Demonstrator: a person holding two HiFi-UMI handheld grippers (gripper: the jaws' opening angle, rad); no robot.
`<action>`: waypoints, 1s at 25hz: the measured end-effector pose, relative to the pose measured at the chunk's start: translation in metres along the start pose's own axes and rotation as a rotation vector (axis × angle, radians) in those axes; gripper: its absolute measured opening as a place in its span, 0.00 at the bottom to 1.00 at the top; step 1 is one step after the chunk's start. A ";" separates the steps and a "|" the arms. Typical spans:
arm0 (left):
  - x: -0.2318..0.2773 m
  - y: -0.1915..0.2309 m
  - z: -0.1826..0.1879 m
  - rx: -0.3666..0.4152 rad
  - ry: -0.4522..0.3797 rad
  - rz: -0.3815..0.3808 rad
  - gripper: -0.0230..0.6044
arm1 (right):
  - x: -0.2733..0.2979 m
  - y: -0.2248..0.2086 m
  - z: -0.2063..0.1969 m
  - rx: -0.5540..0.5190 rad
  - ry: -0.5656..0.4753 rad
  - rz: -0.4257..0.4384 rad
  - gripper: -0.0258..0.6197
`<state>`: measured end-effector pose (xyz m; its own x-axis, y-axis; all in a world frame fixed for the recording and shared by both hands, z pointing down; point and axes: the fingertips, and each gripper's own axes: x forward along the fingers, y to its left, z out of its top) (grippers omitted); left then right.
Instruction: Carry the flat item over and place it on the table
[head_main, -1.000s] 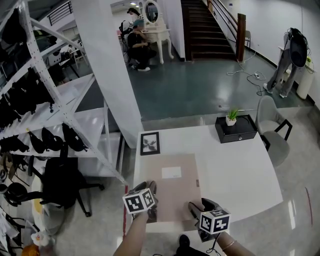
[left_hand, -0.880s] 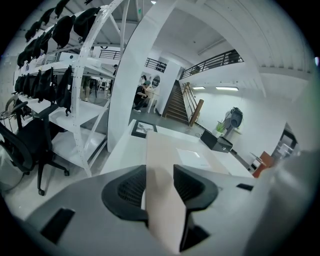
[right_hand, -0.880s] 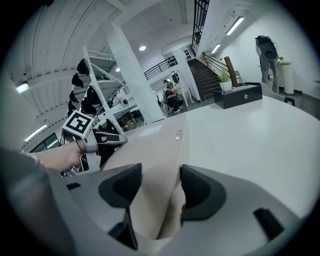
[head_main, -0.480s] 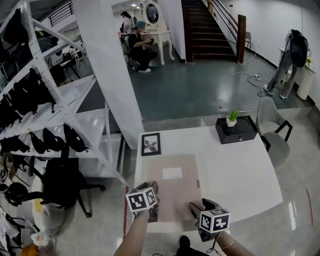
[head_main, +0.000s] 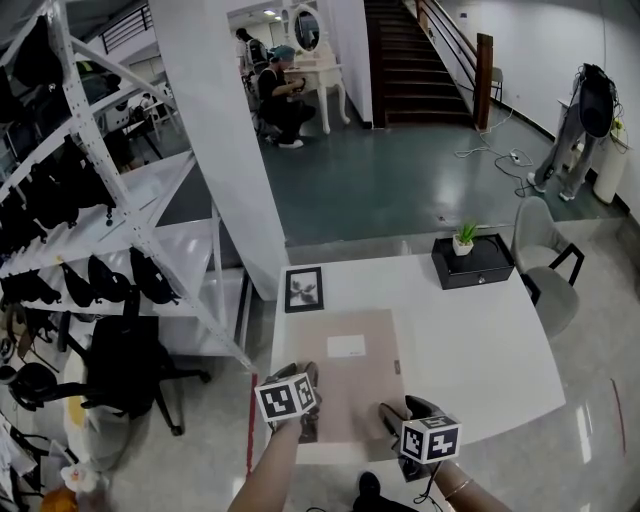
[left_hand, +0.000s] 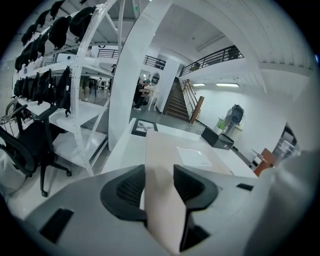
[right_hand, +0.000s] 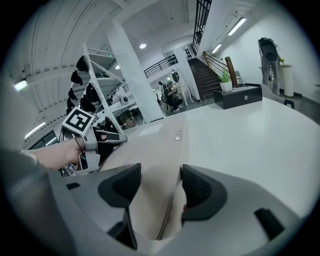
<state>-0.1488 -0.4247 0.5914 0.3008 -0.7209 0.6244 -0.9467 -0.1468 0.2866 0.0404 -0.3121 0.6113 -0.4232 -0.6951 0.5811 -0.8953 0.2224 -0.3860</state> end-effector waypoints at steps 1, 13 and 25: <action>-0.001 0.001 0.001 0.001 -0.006 0.004 0.31 | 0.000 0.000 0.001 -0.009 -0.004 -0.003 0.44; -0.041 0.003 0.017 0.014 -0.123 -0.010 0.29 | -0.020 0.010 0.029 -0.060 -0.114 -0.020 0.39; -0.088 -0.013 0.002 0.169 -0.204 -0.011 0.17 | -0.048 0.030 0.045 -0.101 -0.206 0.014 0.30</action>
<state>-0.1631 -0.3607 0.5314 0.2980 -0.8375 0.4580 -0.9544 -0.2539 0.1567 0.0398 -0.3029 0.5396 -0.4081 -0.8139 0.4136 -0.9032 0.2937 -0.3131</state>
